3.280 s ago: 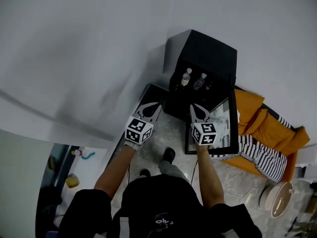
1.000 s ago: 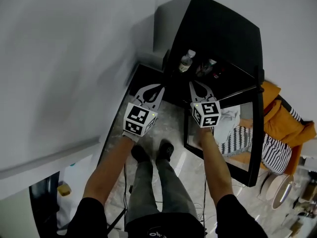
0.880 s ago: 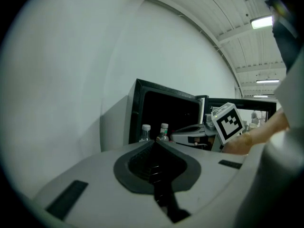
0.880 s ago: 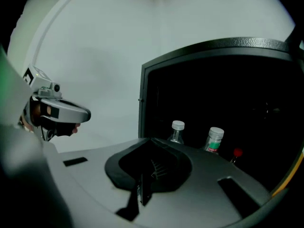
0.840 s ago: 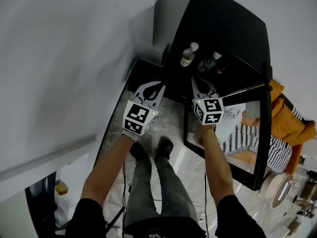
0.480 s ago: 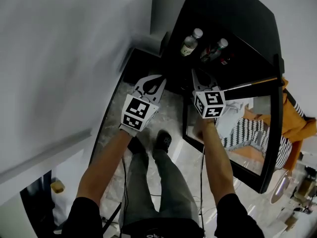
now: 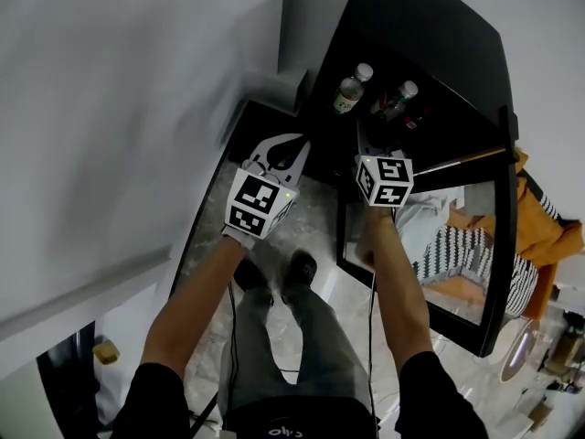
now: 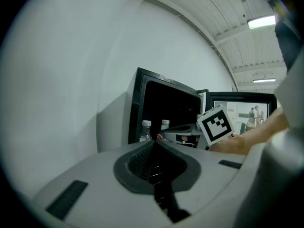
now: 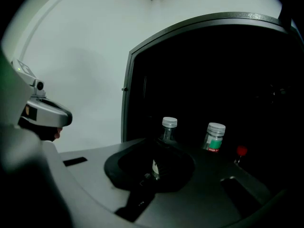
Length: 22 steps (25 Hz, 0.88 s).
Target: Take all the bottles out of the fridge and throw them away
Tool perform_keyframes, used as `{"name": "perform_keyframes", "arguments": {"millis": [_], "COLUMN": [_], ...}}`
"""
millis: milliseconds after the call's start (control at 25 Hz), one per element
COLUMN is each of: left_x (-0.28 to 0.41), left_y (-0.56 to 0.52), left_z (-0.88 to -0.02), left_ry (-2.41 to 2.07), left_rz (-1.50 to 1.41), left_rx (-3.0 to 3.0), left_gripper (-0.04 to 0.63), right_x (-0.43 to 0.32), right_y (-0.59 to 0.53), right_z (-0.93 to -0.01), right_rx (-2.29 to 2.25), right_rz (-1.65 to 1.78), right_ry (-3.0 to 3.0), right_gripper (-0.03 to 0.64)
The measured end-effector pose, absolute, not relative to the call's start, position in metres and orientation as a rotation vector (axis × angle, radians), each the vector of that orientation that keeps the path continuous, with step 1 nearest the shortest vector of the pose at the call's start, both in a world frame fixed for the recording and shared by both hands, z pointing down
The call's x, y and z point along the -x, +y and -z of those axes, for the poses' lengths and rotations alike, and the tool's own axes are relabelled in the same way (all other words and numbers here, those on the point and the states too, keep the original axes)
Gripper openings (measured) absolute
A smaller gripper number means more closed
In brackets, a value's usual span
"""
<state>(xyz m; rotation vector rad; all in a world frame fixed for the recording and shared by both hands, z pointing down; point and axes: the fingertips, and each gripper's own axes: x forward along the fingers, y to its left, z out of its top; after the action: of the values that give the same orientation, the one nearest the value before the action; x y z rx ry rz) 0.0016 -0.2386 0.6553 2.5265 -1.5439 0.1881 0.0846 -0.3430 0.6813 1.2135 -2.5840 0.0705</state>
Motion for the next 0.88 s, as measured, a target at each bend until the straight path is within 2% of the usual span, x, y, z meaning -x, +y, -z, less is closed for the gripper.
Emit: {"name": "perform_keyframes", "arguments": {"millis": [80,320,440,880], "left_x": [-0.002,0.000,0.004,0.010], "left_y": [-0.242,-0.254,-0.260,-0.292], "left_z": [-0.650,-0.640,-0.641,-0.649], "left_ry": [-1.539,-1.551,-1.559,-1.592], "left_rz": [-0.193,-0.148,-0.125,-0.069], "left_rx": [-2.541,-2.563,-2.554,-2.523], "left_gripper": [0.008,0.008,0.008,0.008], "right_x": [-0.081,-0.075,-0.072,-0.058], "right_y": [-0.353,-0.385,-0.398,-0.437], "right_z": [-0.675,-0.669,-0.671,-0.688], "right_rx": [-1.248,-1.349,-1.370,-1.393], "right_rz": [-0.068,-0.112,-0.129,-0.138], "right_ry": [-2.577,-2.538,-2.535,-2.513], "right_gripper": [0.016,0.187,0.238,0.258]}}
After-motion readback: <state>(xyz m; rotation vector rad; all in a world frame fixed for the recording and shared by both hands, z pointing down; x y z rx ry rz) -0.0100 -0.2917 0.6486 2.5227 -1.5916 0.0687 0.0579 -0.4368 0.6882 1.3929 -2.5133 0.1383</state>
